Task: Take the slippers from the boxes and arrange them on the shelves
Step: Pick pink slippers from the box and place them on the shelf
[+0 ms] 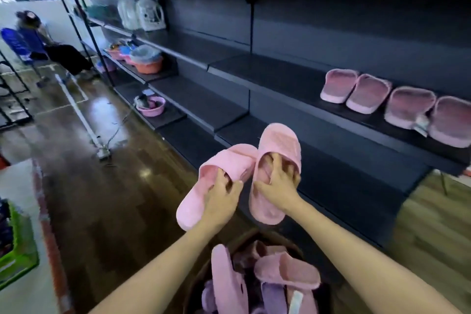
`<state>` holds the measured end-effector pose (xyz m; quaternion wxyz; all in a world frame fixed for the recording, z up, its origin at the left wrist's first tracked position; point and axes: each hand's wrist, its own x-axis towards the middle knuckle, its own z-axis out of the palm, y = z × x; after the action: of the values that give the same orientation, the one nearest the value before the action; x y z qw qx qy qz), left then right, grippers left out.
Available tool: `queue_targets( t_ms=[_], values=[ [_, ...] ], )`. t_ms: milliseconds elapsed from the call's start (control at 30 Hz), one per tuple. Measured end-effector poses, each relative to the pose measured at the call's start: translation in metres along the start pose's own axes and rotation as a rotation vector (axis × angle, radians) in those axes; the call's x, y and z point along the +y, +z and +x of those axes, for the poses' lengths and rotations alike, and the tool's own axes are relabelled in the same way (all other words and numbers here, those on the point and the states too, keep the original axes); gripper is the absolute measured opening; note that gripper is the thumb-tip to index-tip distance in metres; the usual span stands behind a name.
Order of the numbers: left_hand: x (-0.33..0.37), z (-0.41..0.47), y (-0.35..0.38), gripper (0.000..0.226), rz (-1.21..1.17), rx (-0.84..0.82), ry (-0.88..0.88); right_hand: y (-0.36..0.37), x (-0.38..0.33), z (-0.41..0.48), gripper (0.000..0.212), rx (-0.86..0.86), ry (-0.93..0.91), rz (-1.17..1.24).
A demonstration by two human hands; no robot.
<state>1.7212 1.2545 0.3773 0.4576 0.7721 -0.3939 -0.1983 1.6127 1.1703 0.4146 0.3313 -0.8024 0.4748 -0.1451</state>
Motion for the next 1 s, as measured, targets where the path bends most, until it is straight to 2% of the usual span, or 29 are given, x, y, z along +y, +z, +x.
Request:
queue_targets(
  t_ms=[100, 200, 367, 533, 767, 900, 1000],
  values=[
    [0.002, 0.012, -0.003, 0.064, 0.133, -0.154, 0.053, -0.006, -0.010, 0.003, 0.074, 0.031, -0.002, -0.007],
    [-0.006, 0.033, -0.007, 0.075, 0.132, -0.341, 0.107, 0.002, -0.019, 0.019, 0.072, 0.075, 0.051, 0.059],
    [-0.031, 0.106, -0.019, 0.083, 0.180, -0.521, 0.213, 0.027, -0.027, 0.063, 0.076, 0.123, 0.178, 0.055],
    [-0.034, 0.180, -0.047, 0.080, 0.253, -0.710, 0.351, 0.054, -0.043, 0.111, 0.085, 0.232, 0.373, 0.031],
    [-0.014, 0.240, -0.058, 0.086, 0.296, -0.749, 0.536, 0.048, -0.066, 0.142, 0.086, 0.328, 0.451, -0.048],
    [-0.001, 0.257, -0.063, 0.090, 0.351, -0.686, 0.610, 0.026, -0.073, 0.157, 0.078, 0.372, 0.345, -0.163],
    [0.007, 0.275, -0.067, 0.092, 0.463, -0.558, 0.732, 0.010, -0.080, 0.175, 0.073, 0.433, 0.271, -0.197]
  ],
)
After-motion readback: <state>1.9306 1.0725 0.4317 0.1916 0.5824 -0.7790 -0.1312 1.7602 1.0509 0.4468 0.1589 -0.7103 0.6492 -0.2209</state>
